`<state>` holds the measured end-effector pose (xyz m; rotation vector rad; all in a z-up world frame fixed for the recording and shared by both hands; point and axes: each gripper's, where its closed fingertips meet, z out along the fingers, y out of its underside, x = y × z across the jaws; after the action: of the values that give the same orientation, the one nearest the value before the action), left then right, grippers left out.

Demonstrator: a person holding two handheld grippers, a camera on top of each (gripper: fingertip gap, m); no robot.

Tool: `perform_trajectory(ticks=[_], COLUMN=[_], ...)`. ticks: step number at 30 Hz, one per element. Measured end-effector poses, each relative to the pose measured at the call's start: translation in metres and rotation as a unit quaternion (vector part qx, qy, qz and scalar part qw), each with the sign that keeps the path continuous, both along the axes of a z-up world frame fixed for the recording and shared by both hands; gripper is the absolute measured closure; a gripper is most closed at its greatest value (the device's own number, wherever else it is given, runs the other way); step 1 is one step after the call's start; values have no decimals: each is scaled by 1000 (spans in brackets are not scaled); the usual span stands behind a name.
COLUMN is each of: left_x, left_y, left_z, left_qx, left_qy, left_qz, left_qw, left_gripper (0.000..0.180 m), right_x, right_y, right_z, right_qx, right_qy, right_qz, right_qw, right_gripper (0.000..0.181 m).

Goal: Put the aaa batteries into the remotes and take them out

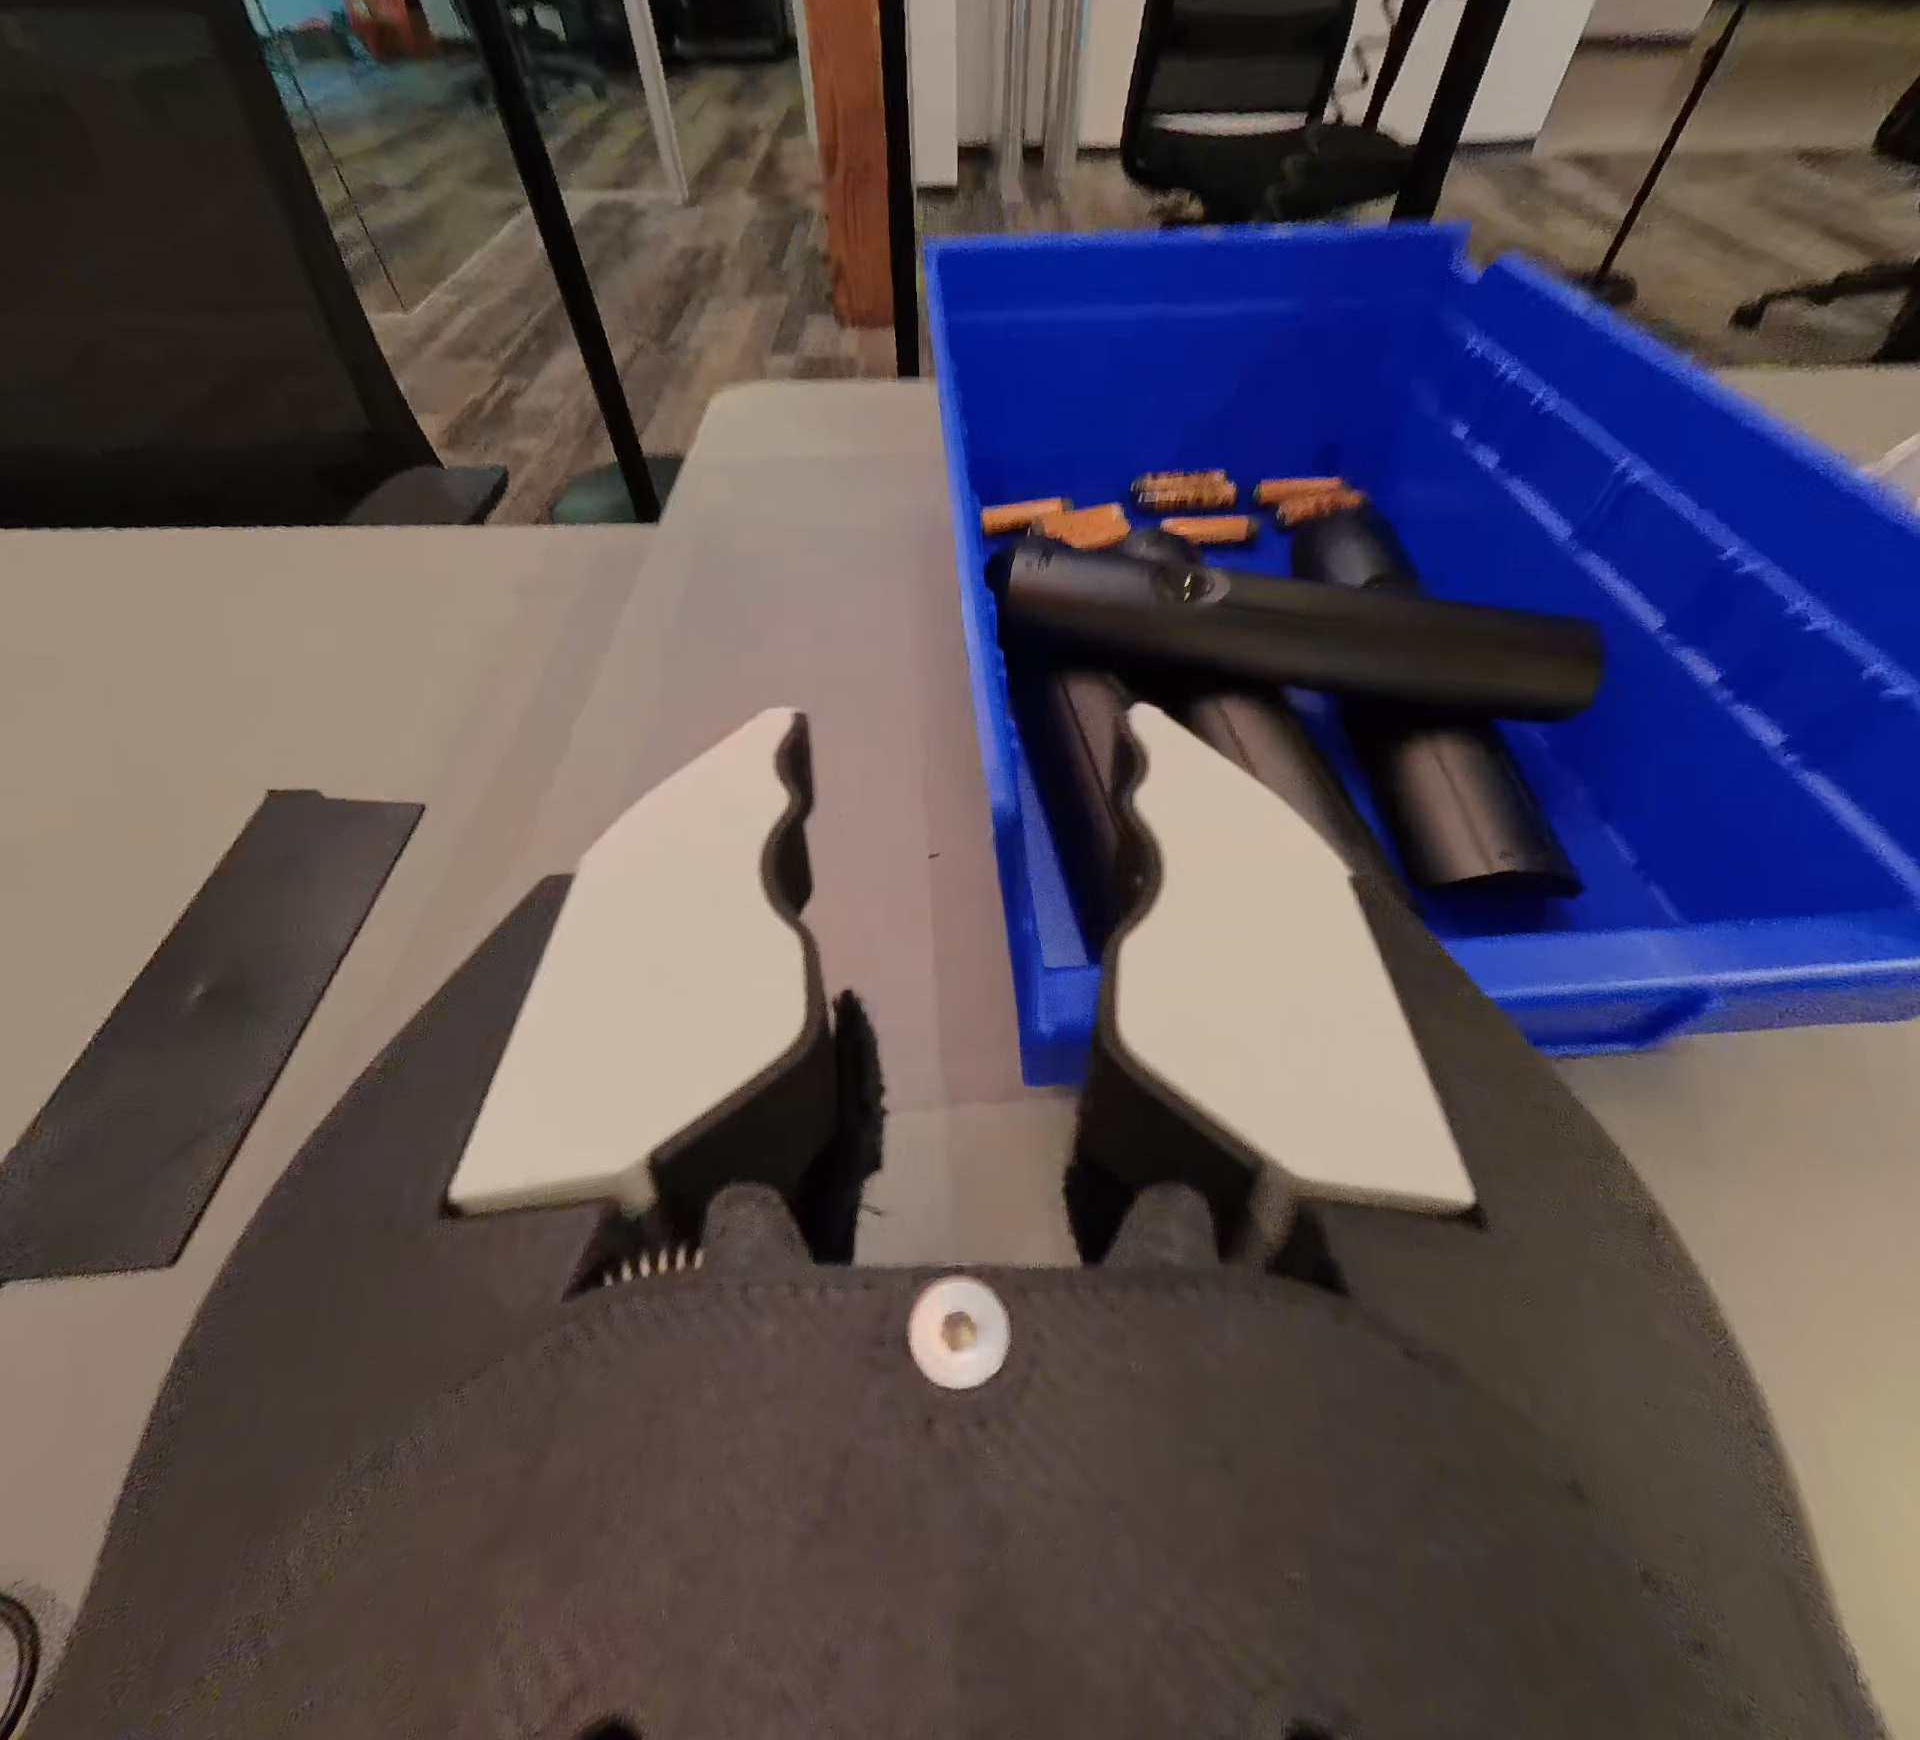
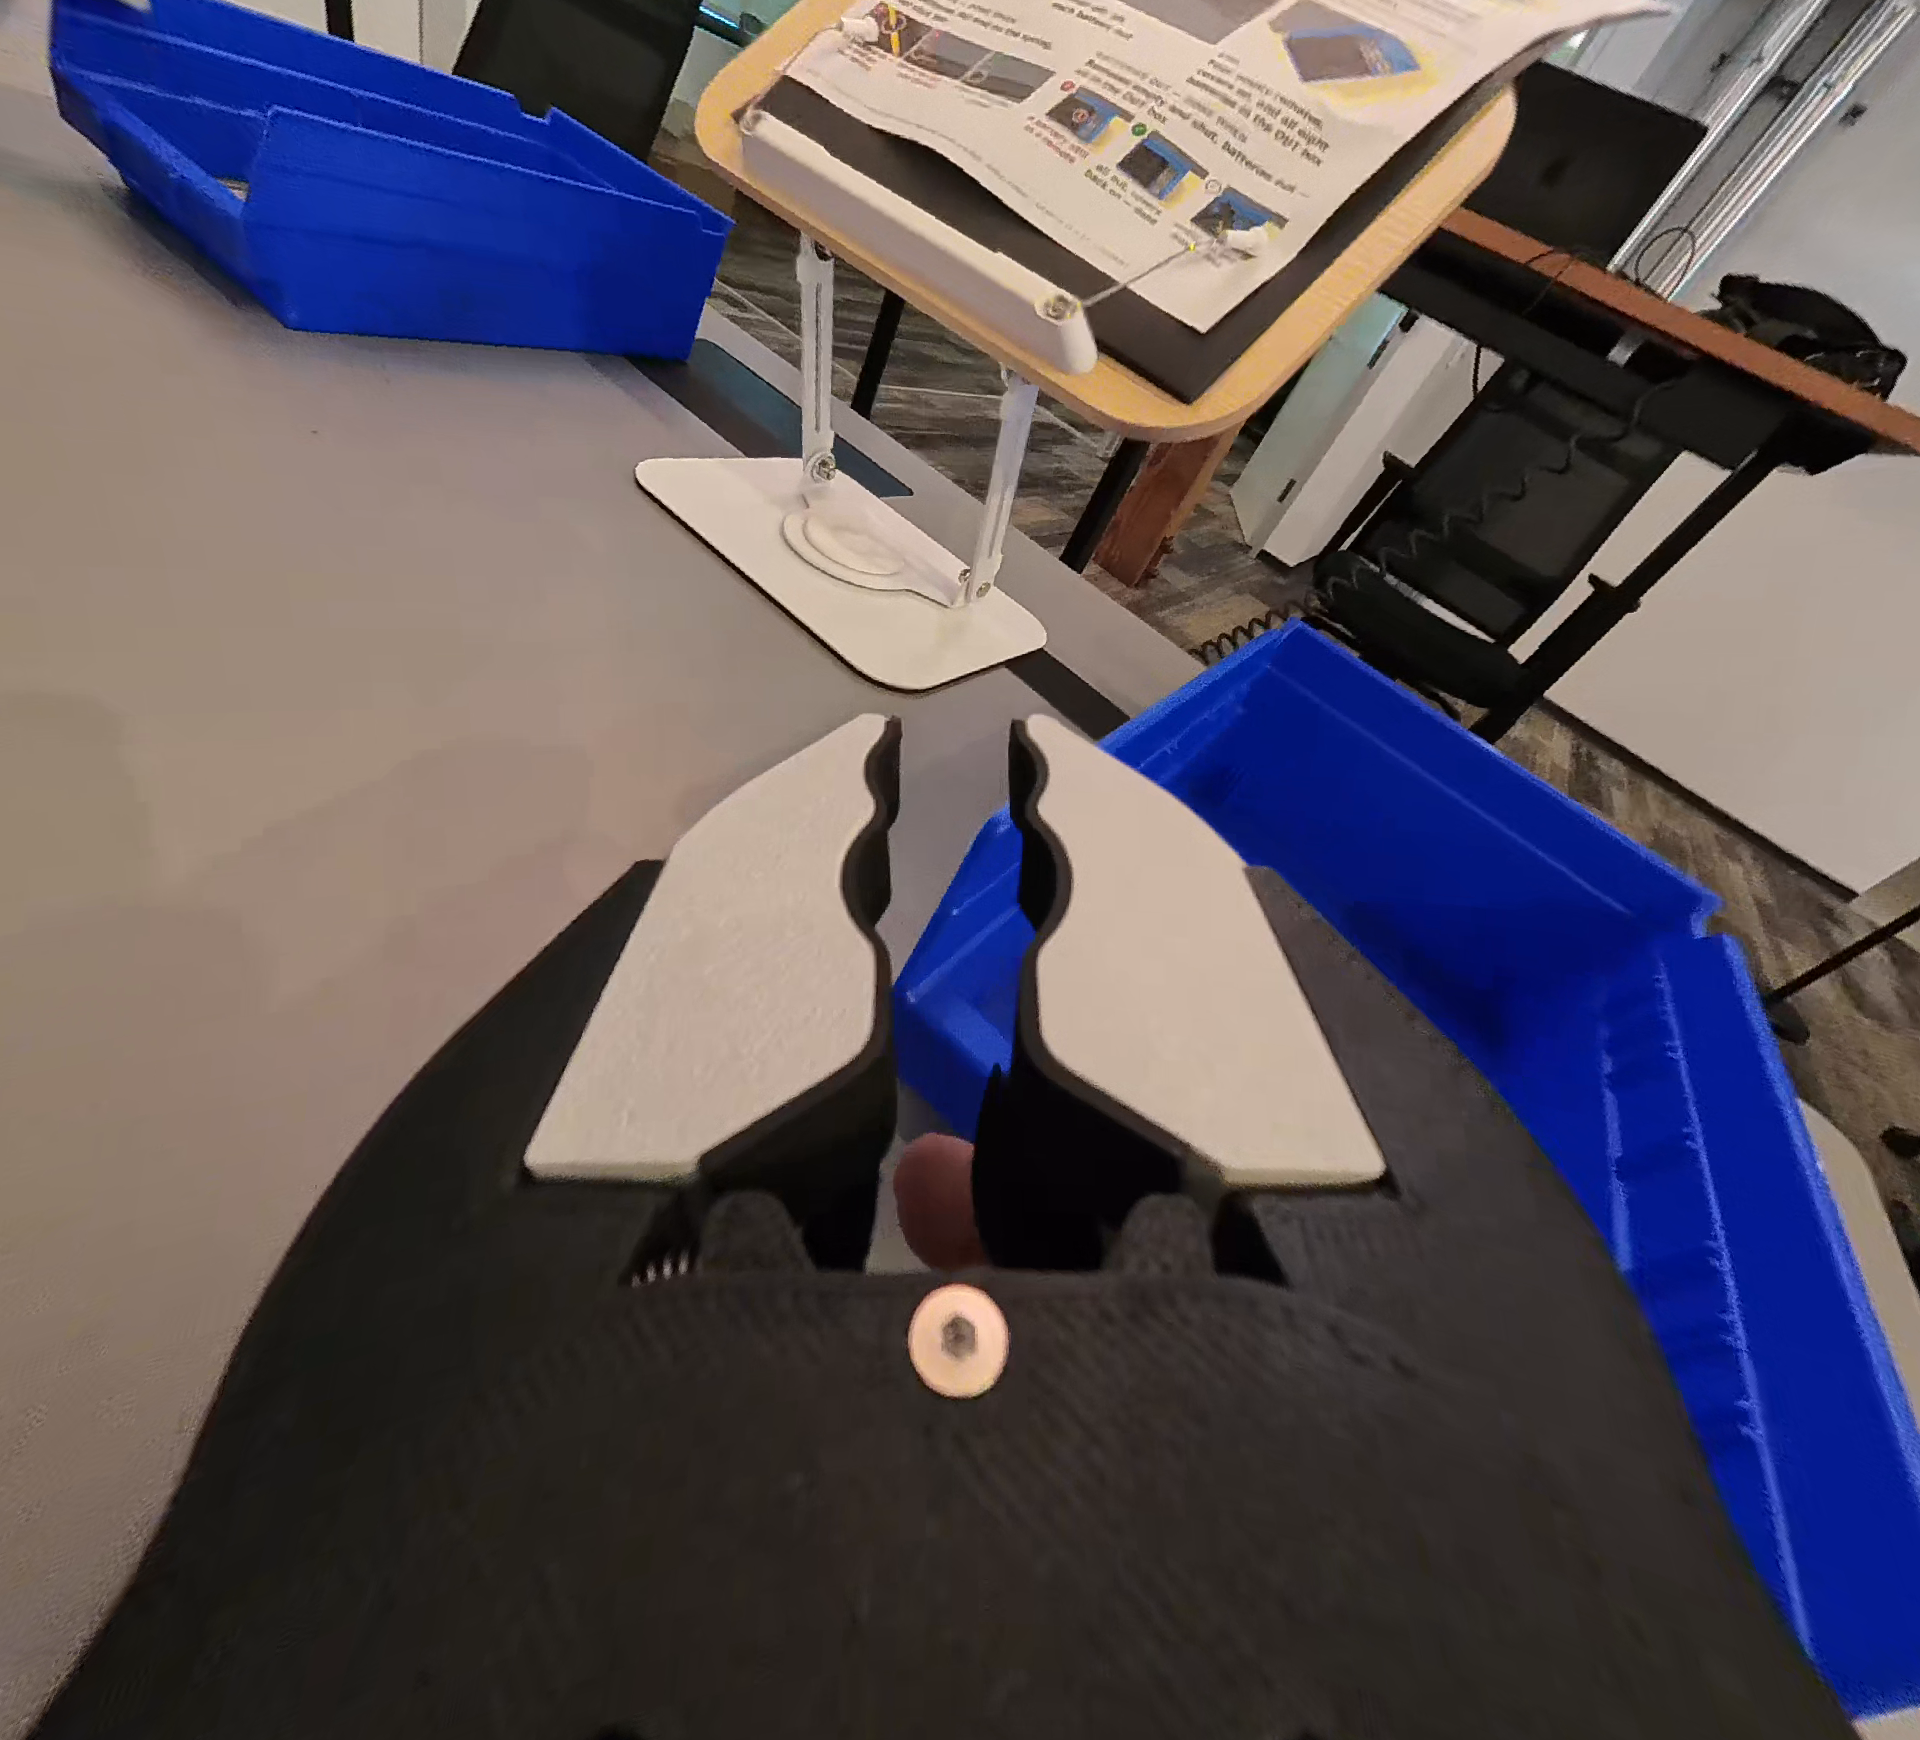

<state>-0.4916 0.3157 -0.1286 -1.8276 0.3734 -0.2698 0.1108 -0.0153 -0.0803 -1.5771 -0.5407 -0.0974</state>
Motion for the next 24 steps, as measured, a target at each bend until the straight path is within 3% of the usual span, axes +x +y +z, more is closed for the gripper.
perform_trajectory(ticks=[4, 7, 14, 16, 17, 21, 24], left_x=[17, 62, 191, 208, 215, 223, 219], left_y=[-42, -94, -187, -186, -185, -181, -176], left_z=[35, 44, -6, -25, -34, -50, -61], left_qx=[37, 42, 22, 20, 7, -48, -99], left_qy=[-5, 6, 51, 93, 114, 133, 125], left_qz=[-49, -113, -258, -246, -244, -256, -250], left_qw=[998, 993, 964, 965, 963, 956, 955], left_gripper=[112, 109, 100, 73, 68, 74, 74], right_x=[-20, -57, -162, -180, -190, -224, -241], right_y=[-5, -1, 40, 63, 75, 115, 127], right_z=[11, 9, -18, -29, -36, -78, -110], right_qx=[21, -10, -137, -140, -145, -226, -297], right_qy=[-38, -42, 29, 22, 16, 21, 14], right_qz=[16, 62, 182, 178, 179, 196, 210], right_qw=[999, 997, 973, 974, 973, 954, 931], right_gripper=[160, 154, 108, 102, 98, 83, 86])
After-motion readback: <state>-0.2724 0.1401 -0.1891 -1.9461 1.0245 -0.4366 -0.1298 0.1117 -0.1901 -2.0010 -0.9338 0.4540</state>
